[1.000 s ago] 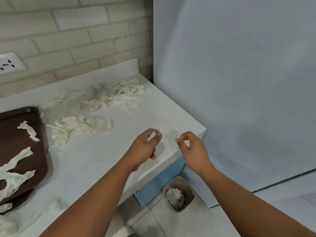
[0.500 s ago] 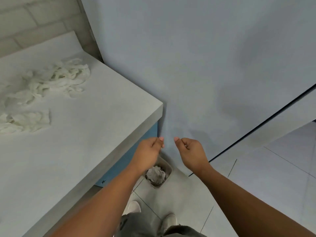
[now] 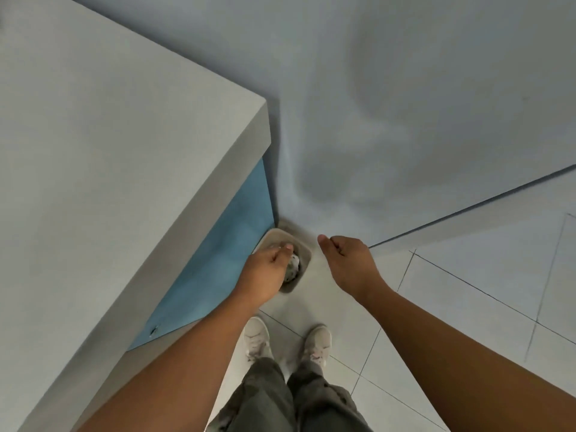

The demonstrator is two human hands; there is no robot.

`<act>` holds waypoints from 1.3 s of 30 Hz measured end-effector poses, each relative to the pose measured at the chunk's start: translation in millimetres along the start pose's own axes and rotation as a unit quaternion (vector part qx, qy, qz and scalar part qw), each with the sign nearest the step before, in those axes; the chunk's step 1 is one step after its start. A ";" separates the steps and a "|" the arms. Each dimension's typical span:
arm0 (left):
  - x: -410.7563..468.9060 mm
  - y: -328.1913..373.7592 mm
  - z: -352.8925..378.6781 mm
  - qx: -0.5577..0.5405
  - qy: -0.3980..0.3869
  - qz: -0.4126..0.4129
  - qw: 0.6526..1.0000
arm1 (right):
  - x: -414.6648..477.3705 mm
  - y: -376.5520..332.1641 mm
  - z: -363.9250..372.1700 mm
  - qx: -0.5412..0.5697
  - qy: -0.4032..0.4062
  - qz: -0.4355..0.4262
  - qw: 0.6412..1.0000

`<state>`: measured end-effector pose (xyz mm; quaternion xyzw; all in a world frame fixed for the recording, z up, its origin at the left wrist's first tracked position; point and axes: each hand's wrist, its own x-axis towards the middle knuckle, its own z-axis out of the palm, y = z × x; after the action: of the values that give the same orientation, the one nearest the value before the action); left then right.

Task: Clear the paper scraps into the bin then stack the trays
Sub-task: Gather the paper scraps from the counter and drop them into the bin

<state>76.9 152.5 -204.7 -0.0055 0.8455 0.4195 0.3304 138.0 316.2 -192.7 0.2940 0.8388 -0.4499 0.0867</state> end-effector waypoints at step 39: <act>259.6 -269.1 145.5 0.167 0.000 -0.048 0.985 | 138.4 255.5 221.0 0.024 -0.056 0.091 0.994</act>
<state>31.6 151.4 -603.3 0.0090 0.9025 0.2560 0.3462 145.3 303.5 -557.4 0.3451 0.7912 -0.4764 0.1671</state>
